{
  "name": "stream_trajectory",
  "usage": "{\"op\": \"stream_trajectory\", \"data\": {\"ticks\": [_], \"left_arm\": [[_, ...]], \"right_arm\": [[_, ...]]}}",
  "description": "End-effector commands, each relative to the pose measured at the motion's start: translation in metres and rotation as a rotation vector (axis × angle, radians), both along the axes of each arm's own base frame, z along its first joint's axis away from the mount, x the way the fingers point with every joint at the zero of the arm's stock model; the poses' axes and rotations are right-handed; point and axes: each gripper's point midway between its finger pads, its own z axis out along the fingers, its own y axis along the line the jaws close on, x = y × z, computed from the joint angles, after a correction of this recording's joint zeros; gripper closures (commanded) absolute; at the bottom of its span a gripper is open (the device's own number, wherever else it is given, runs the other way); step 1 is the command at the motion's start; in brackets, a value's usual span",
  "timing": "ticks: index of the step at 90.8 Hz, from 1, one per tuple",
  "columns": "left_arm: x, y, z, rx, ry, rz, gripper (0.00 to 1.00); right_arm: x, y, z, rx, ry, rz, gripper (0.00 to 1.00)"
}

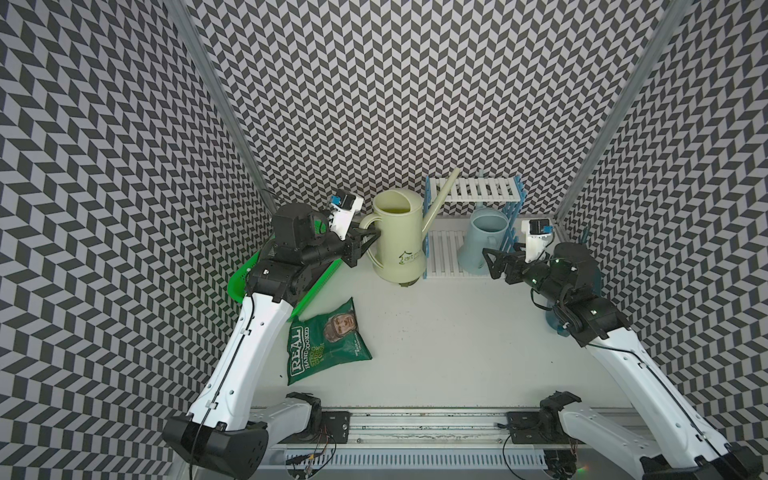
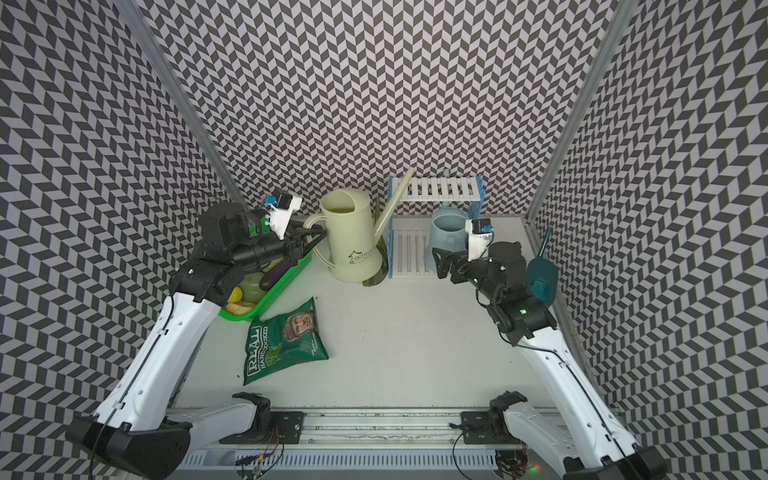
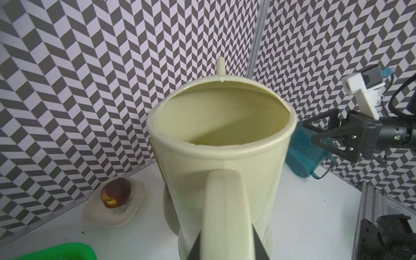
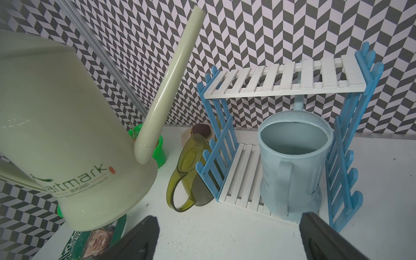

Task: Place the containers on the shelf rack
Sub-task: 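Place the container on the shelf.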

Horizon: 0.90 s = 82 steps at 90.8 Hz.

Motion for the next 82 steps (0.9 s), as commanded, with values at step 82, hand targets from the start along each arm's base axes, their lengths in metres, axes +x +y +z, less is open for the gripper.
{"op": "stream_trajectory", "data": {"ticks": [82], "left_arm": [[0.129, -0.128, 0.117, -0.232, -0.273, 0.483, 1.00]], "right_arm": [[0.091, -0.129, -0.084, -0.245, 0.385, -0.439, 0.29]]}}
